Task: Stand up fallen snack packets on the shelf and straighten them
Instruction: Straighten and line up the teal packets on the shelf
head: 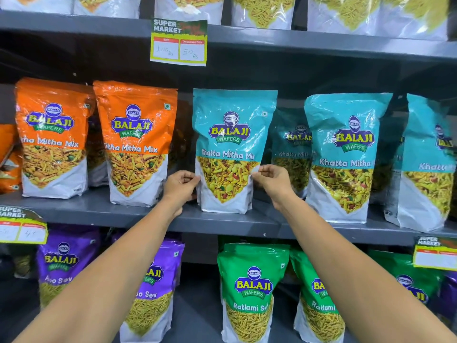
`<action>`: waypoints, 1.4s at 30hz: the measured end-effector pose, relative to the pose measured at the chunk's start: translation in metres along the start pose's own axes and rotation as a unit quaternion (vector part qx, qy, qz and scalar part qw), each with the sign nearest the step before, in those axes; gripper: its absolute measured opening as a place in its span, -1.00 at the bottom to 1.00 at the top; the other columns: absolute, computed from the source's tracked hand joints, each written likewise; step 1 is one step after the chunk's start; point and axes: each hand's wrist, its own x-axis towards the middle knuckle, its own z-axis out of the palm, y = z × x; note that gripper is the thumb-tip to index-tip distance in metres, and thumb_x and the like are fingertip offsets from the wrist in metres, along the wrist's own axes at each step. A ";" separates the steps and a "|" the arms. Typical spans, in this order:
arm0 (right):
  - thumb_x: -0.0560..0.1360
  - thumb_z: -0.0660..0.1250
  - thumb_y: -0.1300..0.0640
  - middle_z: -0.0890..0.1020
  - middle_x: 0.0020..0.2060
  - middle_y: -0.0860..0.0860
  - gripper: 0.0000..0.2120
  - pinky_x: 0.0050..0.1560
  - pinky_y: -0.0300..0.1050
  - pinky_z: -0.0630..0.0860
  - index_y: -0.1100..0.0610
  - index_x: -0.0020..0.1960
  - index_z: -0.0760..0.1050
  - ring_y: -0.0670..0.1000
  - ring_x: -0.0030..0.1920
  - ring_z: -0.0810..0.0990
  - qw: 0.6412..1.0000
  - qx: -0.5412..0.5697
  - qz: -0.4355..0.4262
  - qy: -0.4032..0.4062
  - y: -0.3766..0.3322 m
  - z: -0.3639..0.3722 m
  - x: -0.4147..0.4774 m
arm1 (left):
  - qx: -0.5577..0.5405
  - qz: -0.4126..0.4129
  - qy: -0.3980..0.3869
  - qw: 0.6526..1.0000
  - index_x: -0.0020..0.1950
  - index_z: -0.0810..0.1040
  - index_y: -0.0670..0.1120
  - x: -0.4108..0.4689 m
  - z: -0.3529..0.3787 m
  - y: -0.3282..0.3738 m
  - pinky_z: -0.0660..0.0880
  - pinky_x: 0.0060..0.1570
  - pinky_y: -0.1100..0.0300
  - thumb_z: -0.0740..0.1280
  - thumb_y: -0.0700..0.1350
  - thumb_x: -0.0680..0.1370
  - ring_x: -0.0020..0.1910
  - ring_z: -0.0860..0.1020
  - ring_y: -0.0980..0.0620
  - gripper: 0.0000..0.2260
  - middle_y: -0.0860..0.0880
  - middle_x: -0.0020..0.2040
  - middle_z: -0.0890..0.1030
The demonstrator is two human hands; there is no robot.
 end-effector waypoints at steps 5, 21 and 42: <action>0.42 0.43 0.30 0.60 -0.31 0.00 -0.88 -0.22 -0.26 0.48 0.12 -0.21 0.55 -0.07 -0.27 0.54 0.996 -0.063 -0.027 0.061 -0.002 -0.004 0.004 | 0.015 -0.009 0.012 1.000 -0.21 0.52 -0.05 -0.004 0.000 0.002 0.58 -0.18 0.06 0.33 -0.19 0.54 -0.03 0.55 -0.07 -0.86 -0.09 -0.16 0.59; 0.55 -0.15 -0.30 0.25 0.51 0.05 -0.31 0.49 0.07 0.18 0.07 0.54 0.09 0.07 0.49 0.25 0.990 0.026 0.131 -0.045 0.020 0.046 -0.013 | -0.030 -0.002 -0.045 0.999 0.44 0.25 0.02 -0.013 0.046 0.008 0.33 0.34 0.01 -0.08 0.26 0.59 0.20 0.41 0.06 -0.48 0.04 0.20 0.42; 0.57 0.11 0.02 0.47 0.18 0.30 -0.56 0.27 0.09 0.30 0.35 0.25 0.36 0.24 0.22 0.41 0.869 -0.244 -0.193 0.384 0.006 -0.160 -0.072 | -0.030 0.232 0.012 0.972 -0.41 0.31 -0.01 -0.104 0.130 0.011 0.32 -0.39 -0.09 0.16 0.12 0.51 -0.40 0.34 0.02 -0.65 -0.12 -0.45 0.36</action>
